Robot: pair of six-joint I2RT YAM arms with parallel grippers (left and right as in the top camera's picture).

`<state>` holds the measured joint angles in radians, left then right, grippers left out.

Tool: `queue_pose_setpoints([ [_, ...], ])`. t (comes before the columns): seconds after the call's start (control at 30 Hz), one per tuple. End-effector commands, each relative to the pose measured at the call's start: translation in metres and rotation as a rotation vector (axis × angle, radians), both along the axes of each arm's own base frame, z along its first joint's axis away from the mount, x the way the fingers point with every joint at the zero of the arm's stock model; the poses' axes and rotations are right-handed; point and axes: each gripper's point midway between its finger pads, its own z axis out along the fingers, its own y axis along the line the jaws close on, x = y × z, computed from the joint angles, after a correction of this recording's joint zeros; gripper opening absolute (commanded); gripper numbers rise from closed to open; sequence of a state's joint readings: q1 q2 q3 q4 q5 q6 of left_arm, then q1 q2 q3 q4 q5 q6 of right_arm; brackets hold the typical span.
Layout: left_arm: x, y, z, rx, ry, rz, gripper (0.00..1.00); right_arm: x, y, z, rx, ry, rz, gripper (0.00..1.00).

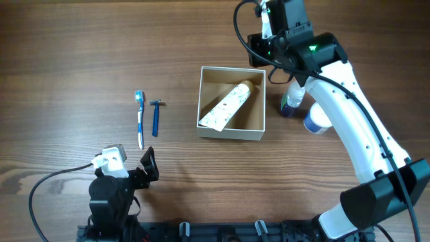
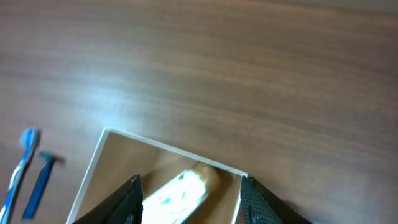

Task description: Pack container

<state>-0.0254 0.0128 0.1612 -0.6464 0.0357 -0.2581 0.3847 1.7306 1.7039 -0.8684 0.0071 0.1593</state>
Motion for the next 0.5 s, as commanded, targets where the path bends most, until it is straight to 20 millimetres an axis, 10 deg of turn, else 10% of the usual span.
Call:
queue_pose_setpoints([
  [0.0, 0.000, -0.001, 0.000, -0.010, -0.008, 0.002, 1.00, -0.006, 0.001, 0.008, 0.055, 0.012, -0.010, 0.51],
  [0.2, 0.000, -0.001, 0.001, -0.010, -0.008, 0.002, 1.00, -0.007, -0.019, 0.011, 0.147, 0.065, -0.080, 0.51],
  [0.47, 0.000, -0.001, 0.000, -0.010, -0.008, 0.002, 1.00, -0.067, 0.017, -0.010, 0.177, 0.291, 0.109, 0.52],
])
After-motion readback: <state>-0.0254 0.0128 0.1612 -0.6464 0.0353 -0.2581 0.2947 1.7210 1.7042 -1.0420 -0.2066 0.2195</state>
